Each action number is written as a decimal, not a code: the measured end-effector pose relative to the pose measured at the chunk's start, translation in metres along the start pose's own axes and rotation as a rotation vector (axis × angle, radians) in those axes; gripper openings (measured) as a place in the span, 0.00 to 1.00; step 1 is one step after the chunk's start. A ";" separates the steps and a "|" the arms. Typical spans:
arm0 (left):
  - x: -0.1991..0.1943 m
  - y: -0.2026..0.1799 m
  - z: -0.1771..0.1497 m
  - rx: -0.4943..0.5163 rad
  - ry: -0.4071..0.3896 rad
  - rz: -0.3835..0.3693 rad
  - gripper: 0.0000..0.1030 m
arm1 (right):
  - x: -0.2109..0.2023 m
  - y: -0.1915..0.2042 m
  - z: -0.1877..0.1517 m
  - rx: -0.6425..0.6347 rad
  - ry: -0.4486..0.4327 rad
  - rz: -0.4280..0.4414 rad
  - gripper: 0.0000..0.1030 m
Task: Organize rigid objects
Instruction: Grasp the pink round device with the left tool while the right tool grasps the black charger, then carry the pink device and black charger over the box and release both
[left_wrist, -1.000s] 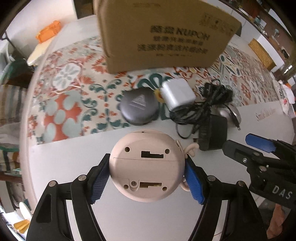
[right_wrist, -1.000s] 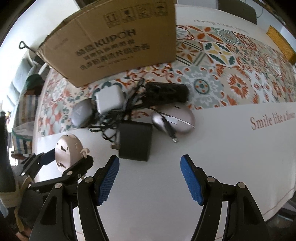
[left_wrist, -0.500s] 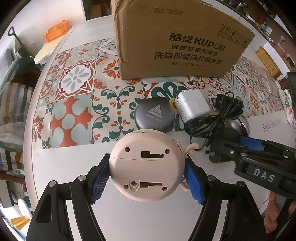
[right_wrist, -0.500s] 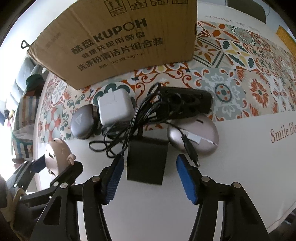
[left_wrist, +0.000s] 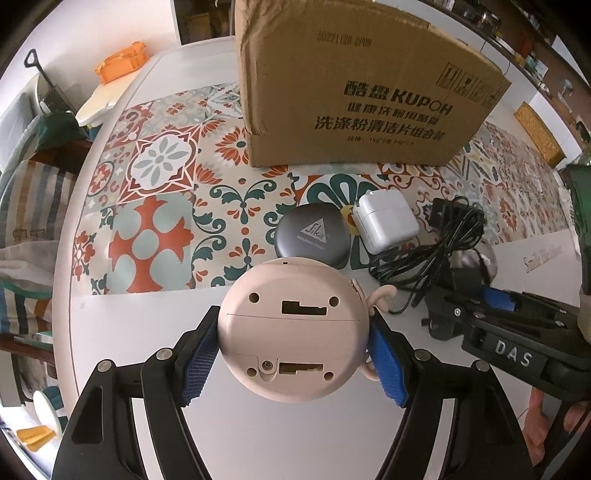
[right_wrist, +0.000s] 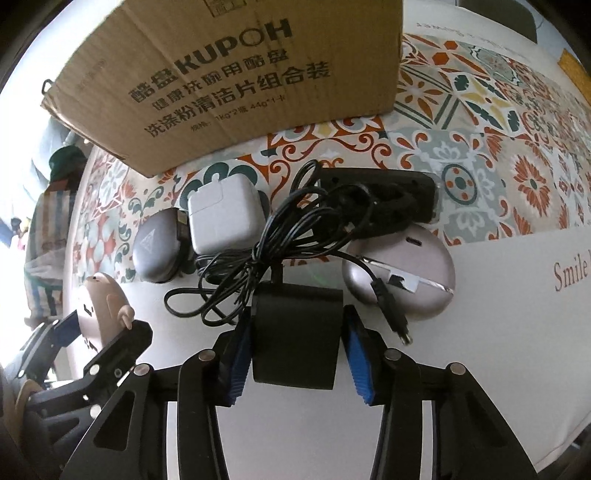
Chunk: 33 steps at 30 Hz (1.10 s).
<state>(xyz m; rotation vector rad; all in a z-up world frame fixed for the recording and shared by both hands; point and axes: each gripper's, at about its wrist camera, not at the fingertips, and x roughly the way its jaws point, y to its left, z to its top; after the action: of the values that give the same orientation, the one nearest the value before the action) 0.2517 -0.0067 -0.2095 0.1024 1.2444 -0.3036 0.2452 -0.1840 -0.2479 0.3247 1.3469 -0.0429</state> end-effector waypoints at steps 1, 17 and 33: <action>-0.004 0.000 -0.001 -0.003 -0.006 0.001 0.72 | -0.004 -0.003 -0.002 -0.001 -0.005 0.004 0.44; -0.072 -0.016 -0.002 -0.018 -0.145 -0.029 0.73 | -0.079 -0.008 -0.028 -0.024 -0.129 0.063 0.44; -0.145 -0.033 0.029 0.004 -0.335 -0.011 0.73 | -0.159 -0.009 -0.007 -0.054 -0.326 0.097 0.44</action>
<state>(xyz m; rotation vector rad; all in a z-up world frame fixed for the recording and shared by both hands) 0.2278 -0.0204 -0.0609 0.0459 0.9124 -0.3186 0.2002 -0.2155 -0.0986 0.3214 1.0065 0.0210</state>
